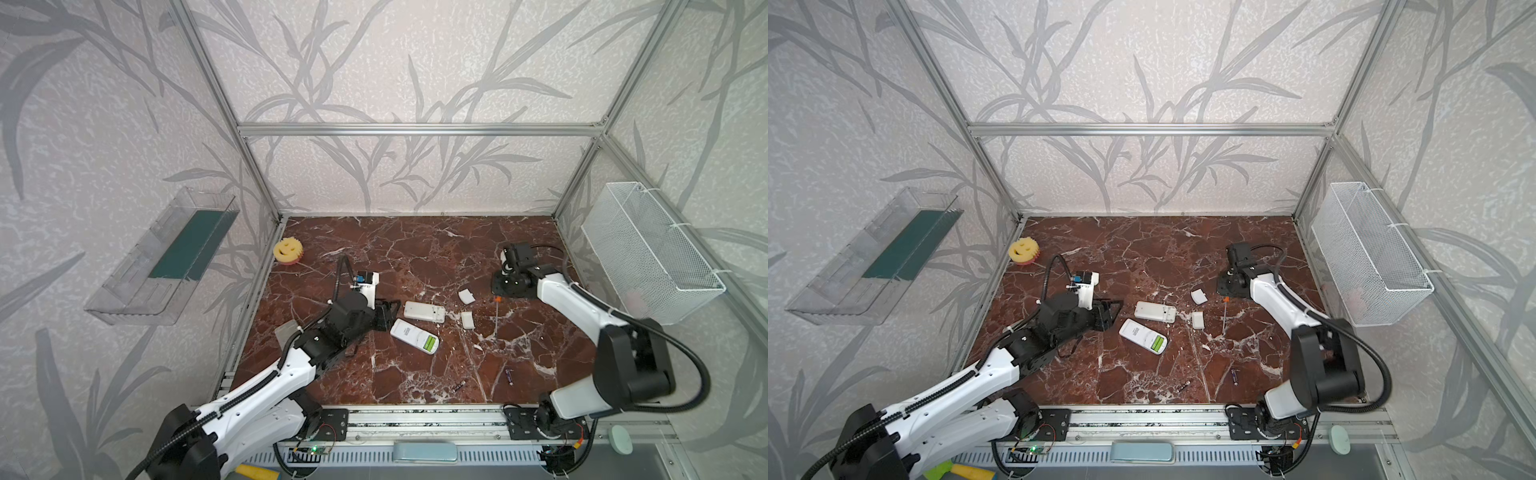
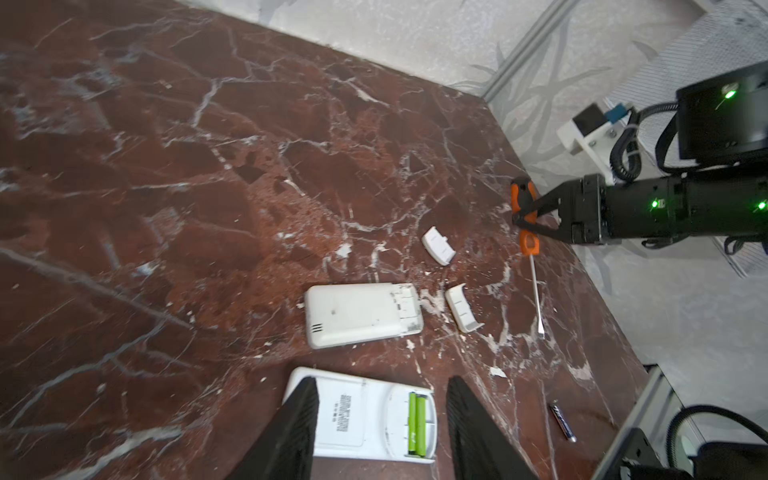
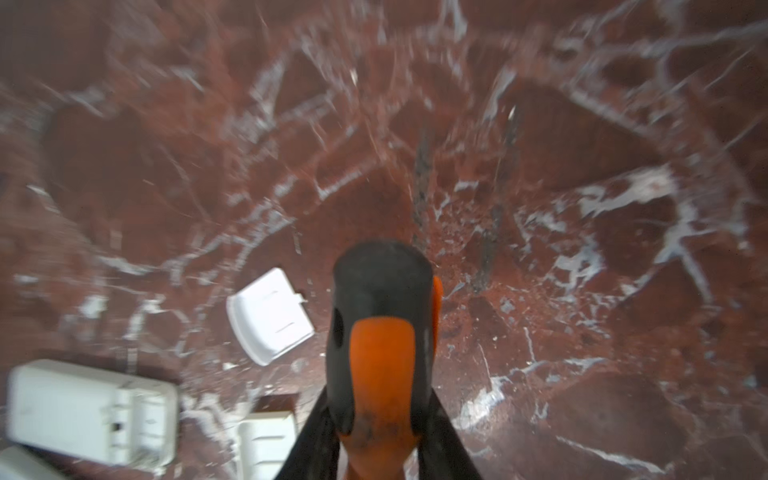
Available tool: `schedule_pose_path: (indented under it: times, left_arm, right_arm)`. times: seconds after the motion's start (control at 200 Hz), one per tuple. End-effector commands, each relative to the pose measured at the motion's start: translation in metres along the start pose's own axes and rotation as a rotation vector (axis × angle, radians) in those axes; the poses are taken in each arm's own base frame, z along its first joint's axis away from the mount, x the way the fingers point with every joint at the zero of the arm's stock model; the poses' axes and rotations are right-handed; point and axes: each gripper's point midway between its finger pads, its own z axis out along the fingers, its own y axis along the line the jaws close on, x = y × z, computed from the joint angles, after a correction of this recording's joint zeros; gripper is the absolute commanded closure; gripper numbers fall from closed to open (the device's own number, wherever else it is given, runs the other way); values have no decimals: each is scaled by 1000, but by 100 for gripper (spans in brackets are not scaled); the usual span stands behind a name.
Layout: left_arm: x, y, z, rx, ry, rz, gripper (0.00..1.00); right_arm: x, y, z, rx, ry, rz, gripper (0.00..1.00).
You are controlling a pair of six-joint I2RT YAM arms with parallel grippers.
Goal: Unload the batteries from the remote control
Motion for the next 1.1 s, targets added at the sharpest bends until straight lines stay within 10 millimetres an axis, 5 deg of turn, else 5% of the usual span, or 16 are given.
schedule_pose_path:
  times: [0.0, 0.195, 0.335, 0.82, 1.095]
  left_arm:
    - [-15, -41, 3, 78, -28, 167, 50]
    - [-14, -127, 14, 157, -77, 438, 49]
    - [-7, -162, 29, 207, -94, 514, 46]
    - [12, -173, 69, 217, -51, 423, 44]
    - [11, -163, 73, 161, -34, 395, 76]
  right_arm:
    - [-26, 32, -48, -121, -213, 26, 99]
    - [-21, 71, -113, -213, -411, 9, 100]
    - [-9, 98, -141, -287, -456, -4, 100]
    - [0, 139, -184, -411, -521, -24, 100]
    - [2, 139, -189, -425, -532, -22, 100]
